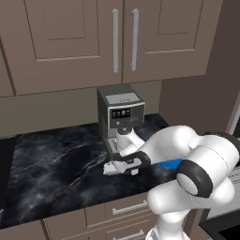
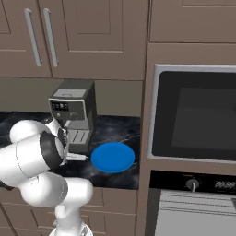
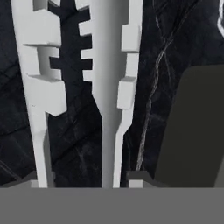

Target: Pick up the tongs from the counter and place them near the plate next to the oven.

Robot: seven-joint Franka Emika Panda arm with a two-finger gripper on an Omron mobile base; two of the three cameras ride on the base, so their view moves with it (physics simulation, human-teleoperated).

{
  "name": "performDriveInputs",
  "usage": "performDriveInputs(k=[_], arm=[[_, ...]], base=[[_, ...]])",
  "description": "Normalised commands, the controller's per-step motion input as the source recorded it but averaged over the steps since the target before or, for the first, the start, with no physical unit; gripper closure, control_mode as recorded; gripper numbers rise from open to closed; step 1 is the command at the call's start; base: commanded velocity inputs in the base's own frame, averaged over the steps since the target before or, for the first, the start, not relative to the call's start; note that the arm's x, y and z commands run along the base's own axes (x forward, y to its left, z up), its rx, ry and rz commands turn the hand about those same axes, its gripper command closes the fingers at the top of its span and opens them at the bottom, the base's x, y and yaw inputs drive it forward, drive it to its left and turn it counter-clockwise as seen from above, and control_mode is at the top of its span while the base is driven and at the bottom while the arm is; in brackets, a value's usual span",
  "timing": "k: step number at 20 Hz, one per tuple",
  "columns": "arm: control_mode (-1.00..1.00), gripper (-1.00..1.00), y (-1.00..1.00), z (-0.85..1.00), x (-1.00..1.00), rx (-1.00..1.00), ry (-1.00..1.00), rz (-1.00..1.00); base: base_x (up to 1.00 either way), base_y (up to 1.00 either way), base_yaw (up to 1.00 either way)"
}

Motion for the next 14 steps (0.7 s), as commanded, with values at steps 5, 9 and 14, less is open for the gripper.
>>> performDriveInputs(k=[5, 9, 14], arm=[[-1.0, -1.0, -0.11, -0.19, -0.14, 0.0, -0.12, 0.0], [-1.0, -1.0, -0.24, -0.01, -0.14, 0.01, -0.1, 0.0], [-1.0, -1.0, -0.3, 0.11, -0.19, 0.0, -0.11, 0.0]], base=[[0.0, 0.0, 0.0], [0.0, 0.0, 0.0], [0.0, 0.0, 0.0]])
